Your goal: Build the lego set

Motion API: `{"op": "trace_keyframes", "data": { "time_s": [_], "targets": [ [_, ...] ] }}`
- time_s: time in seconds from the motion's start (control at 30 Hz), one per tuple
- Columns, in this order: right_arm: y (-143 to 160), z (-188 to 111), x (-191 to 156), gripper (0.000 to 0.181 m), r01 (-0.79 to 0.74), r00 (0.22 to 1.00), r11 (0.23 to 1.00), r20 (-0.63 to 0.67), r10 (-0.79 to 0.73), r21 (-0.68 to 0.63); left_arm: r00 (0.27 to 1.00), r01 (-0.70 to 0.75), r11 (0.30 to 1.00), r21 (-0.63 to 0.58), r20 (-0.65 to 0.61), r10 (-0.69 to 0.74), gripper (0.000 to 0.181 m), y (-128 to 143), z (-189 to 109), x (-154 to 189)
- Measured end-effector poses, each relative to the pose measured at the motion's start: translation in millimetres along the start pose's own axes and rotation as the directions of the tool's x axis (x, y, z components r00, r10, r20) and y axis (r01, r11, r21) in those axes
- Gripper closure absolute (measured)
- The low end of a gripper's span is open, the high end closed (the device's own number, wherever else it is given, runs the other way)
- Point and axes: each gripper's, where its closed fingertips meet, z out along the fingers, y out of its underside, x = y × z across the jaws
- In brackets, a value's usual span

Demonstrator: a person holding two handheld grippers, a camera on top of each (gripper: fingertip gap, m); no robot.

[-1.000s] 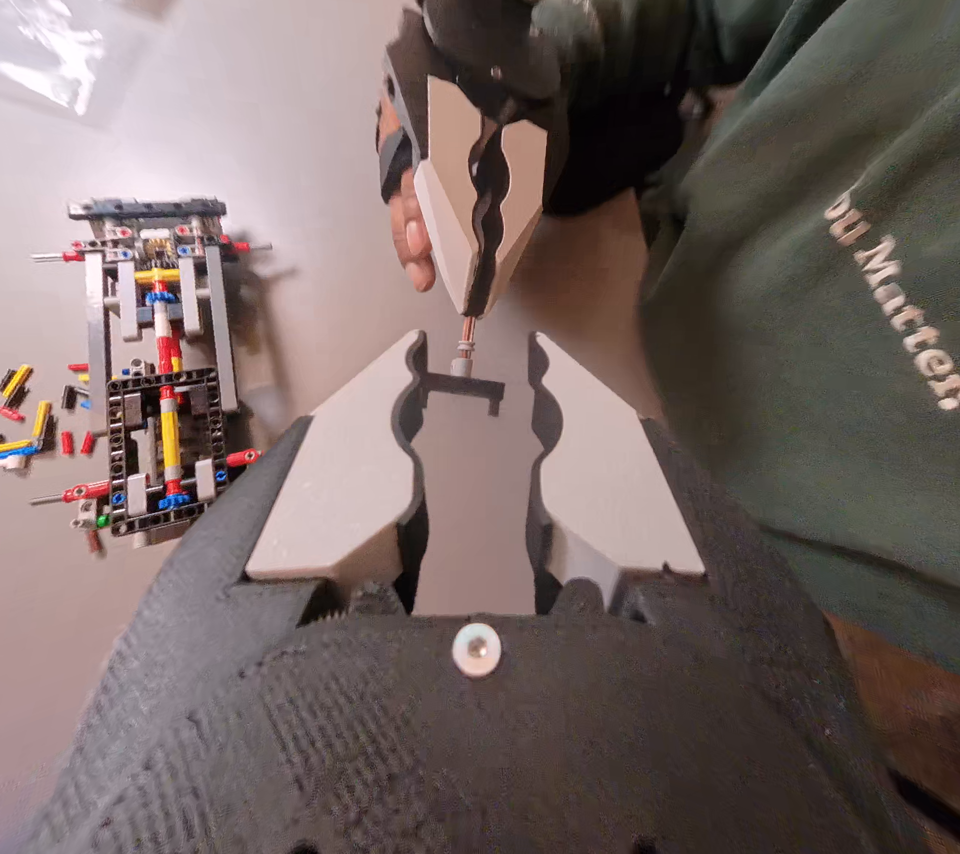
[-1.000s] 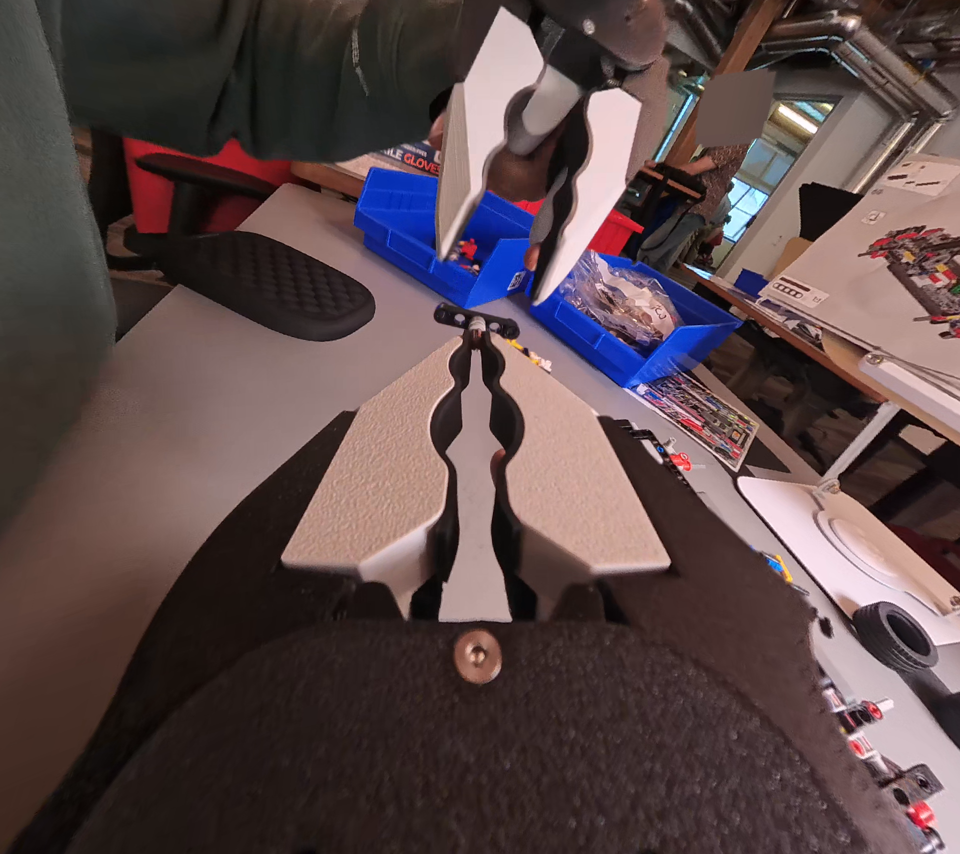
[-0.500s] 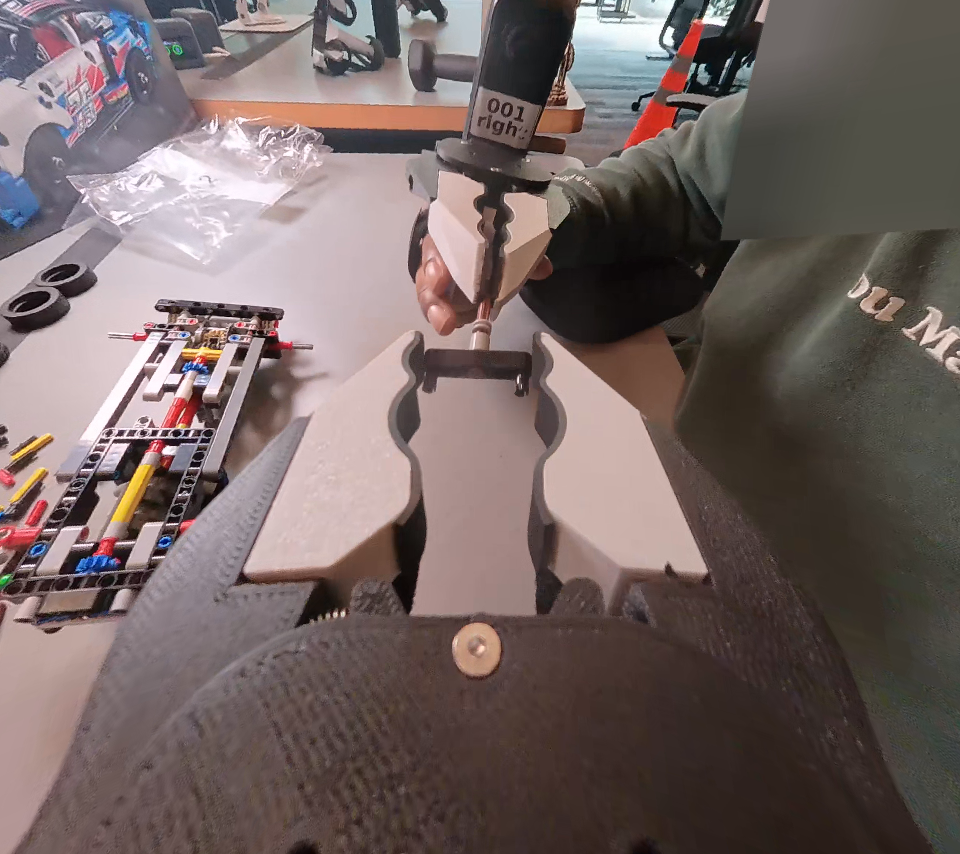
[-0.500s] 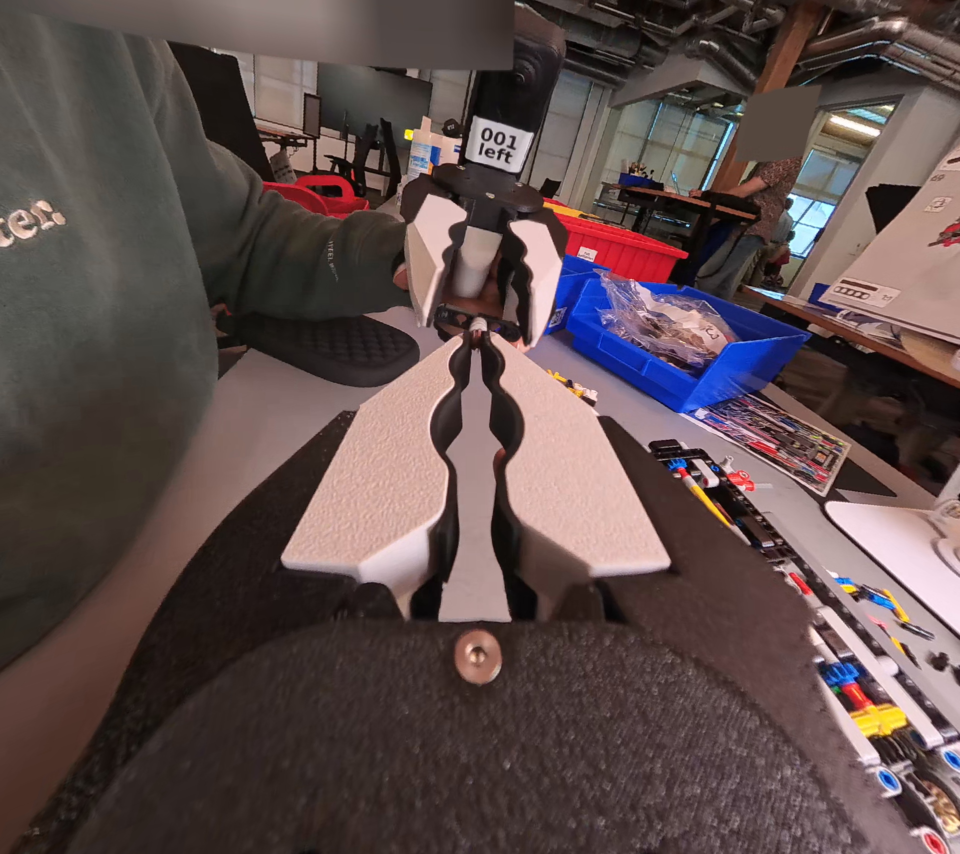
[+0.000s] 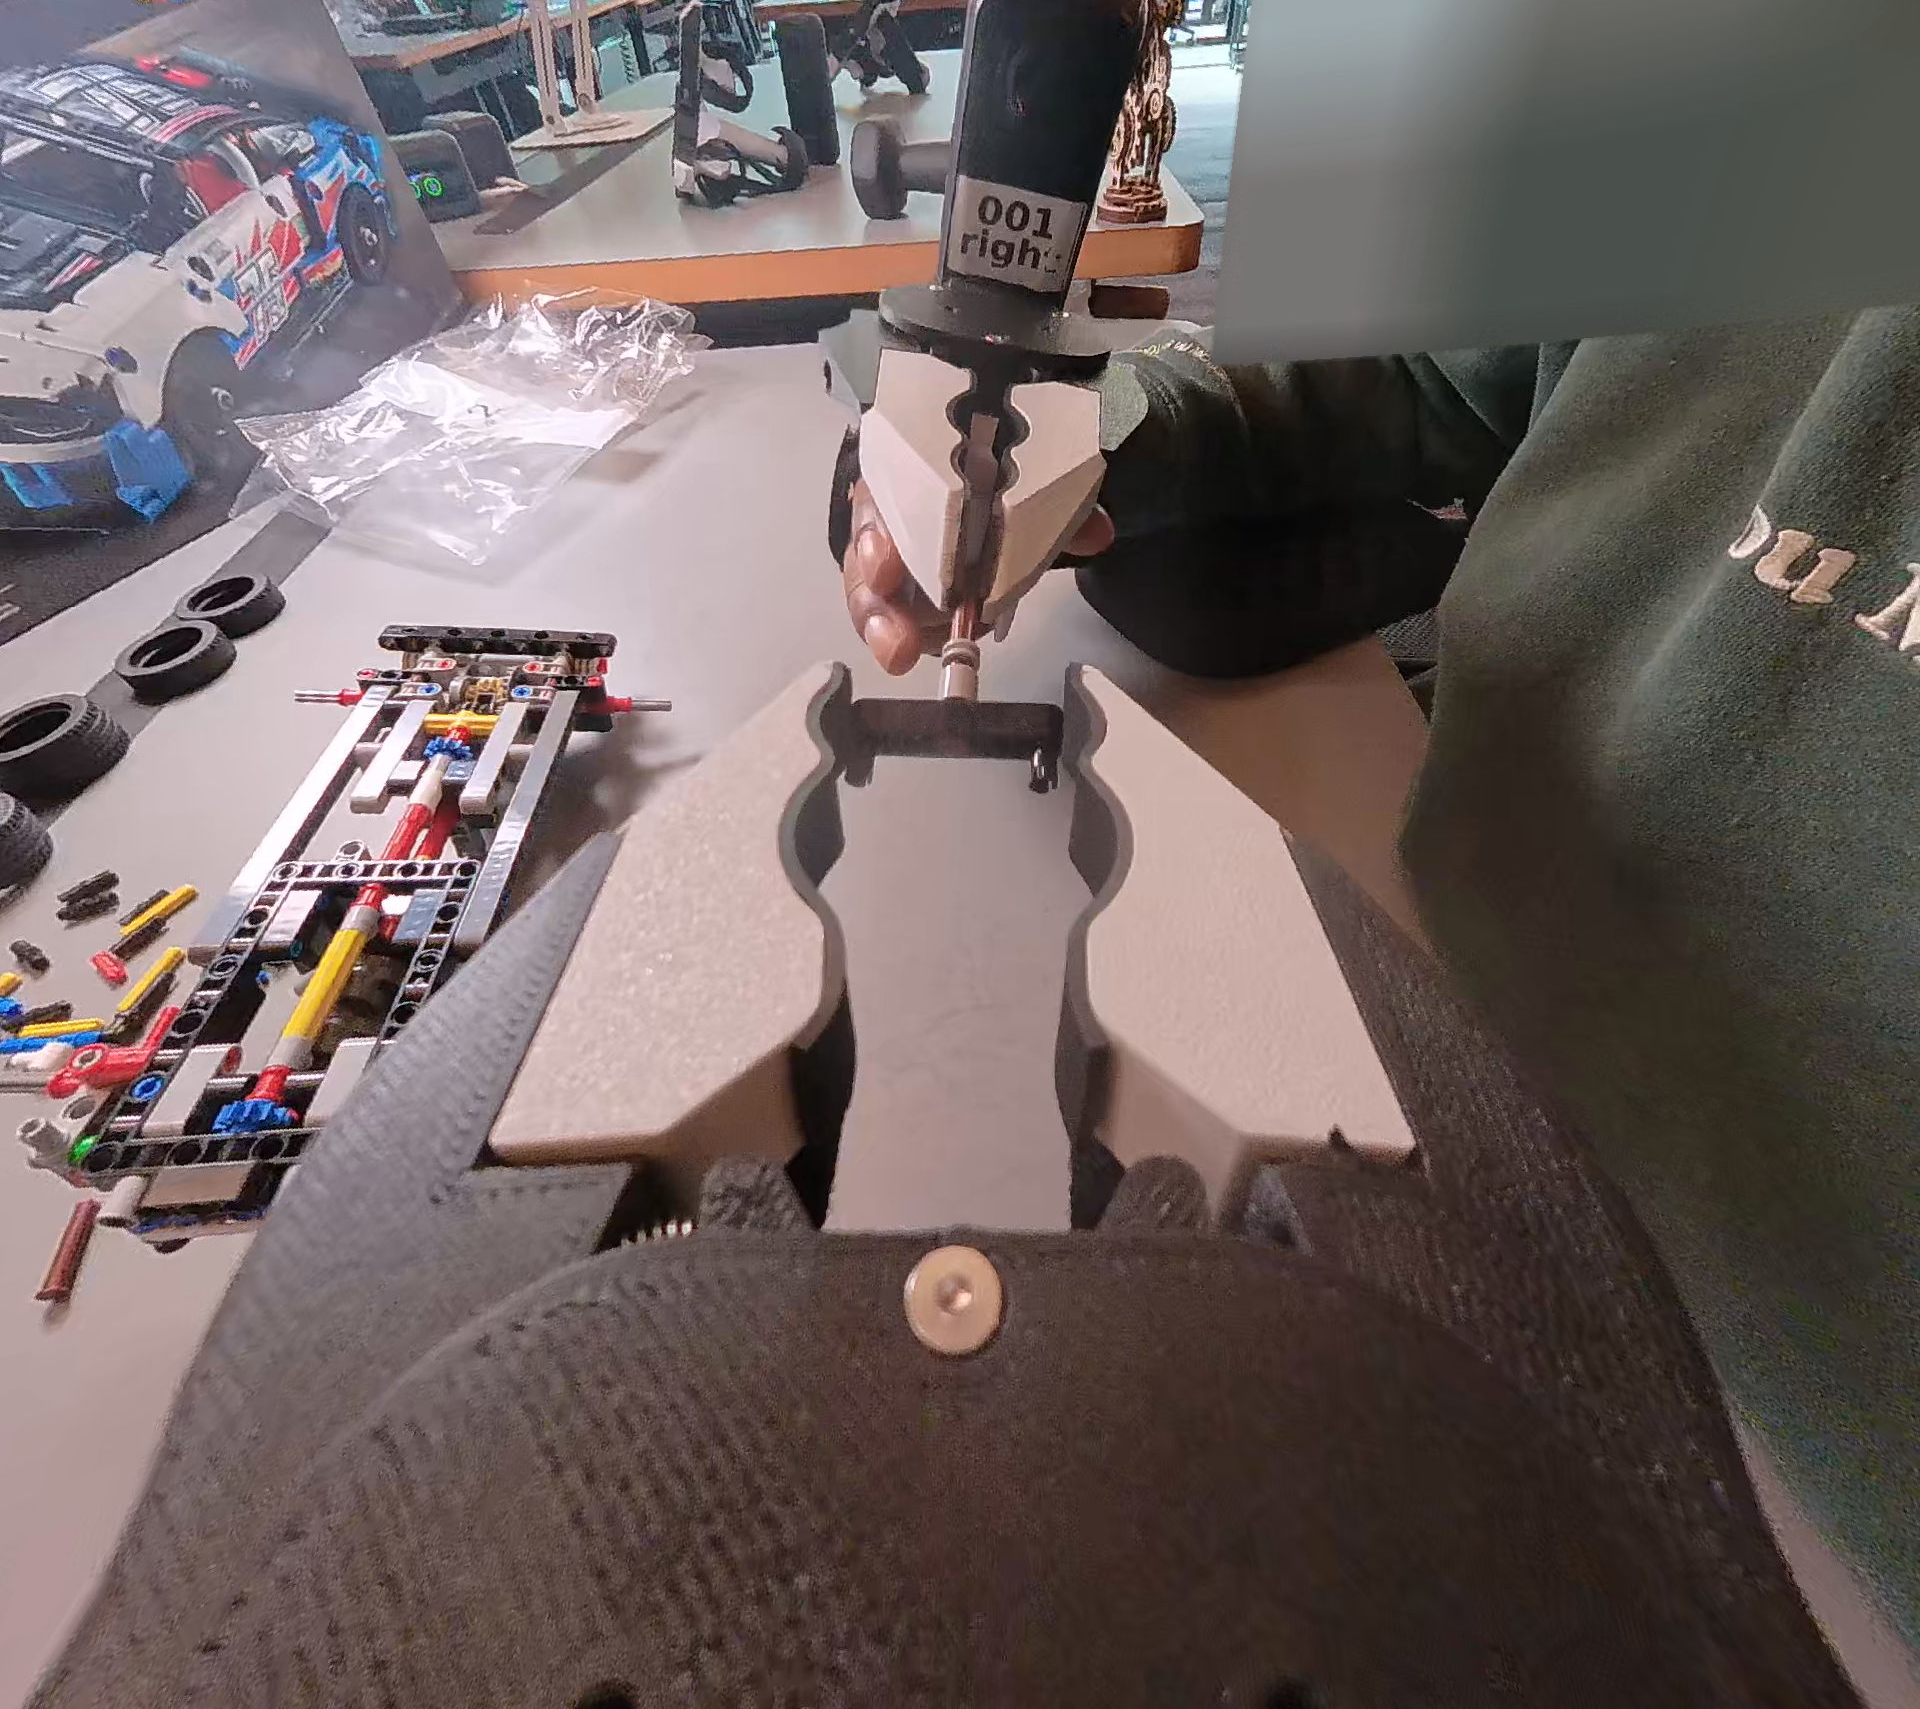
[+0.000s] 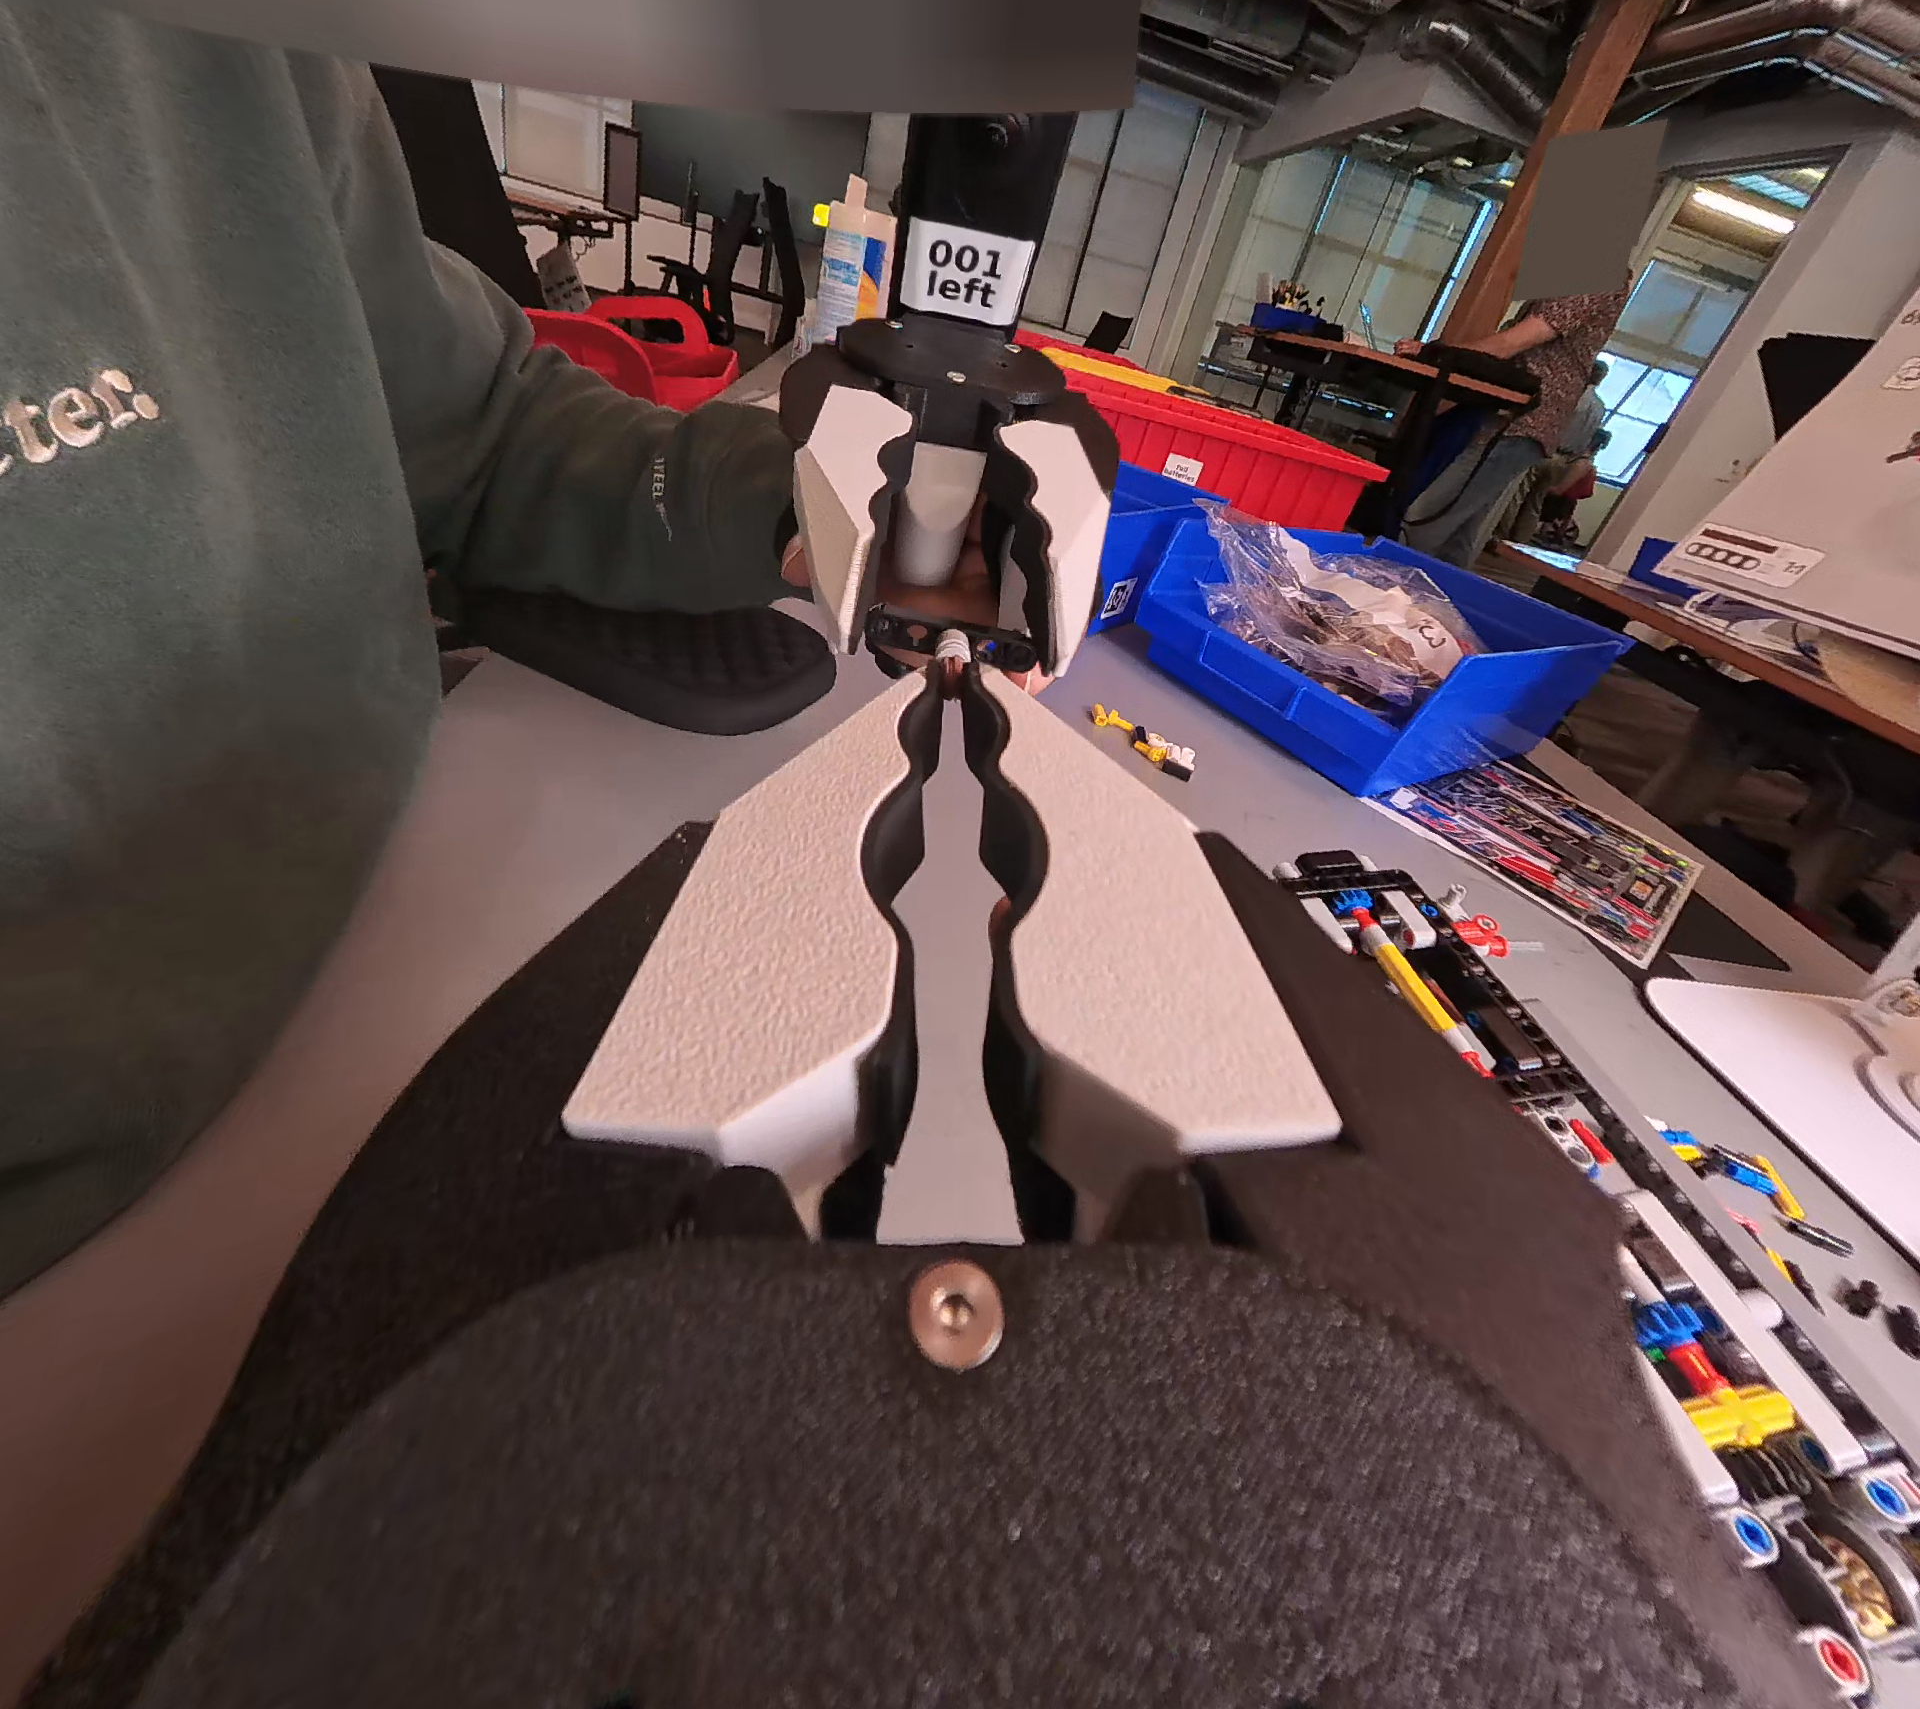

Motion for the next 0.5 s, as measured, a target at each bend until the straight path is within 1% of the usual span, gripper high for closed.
{"op": "trace_keyframes", "data": {
  "time_s": [0.17, 0.2, 0.3, 0.4, 0.5],
  "targets": [
    [2, -1, 0, 0.181, -0.012, 1.000, 1.000, 0.011, 0.012, -0.006, 1.000, 0.008, 1.000, 0.004, -0.012, -0.008, 0.141, 2, -1, 2],
    [2, -2, 0, 0.181, -0.023, 1.000, 1.000, 0.018, 0.023, -0.001, 0.999, 0.024, 1.000, 0.015, -0.029, -0.023, 0.138, 1, -3, 3],
    [0, -5, -2, 0.181, -0.080, 0.995, 0.997, 0.065, 0.079, 0.010, 0.987, 0.118, 0.990, 0.072, -0.117, -0.109, 0.133, -5, -13, 8],
    [-1, -8, -5, 0.181, -0.173, 0.976, 0.985, 0.142, 0.167, 0.028, 0.957, 0.231, 0.970, 0.077, -0.200, -0.212, 0.136, 1, -16, 8],
    [-1, -11, -13, 0.181, -0.278, 0.930, 0.960, 0.256, 0.264, 0.019, 0.903, 0.328, 0.942, 0.066, -0.316, -0.292, 0.142, 8, -11, 18]
  ]
}}
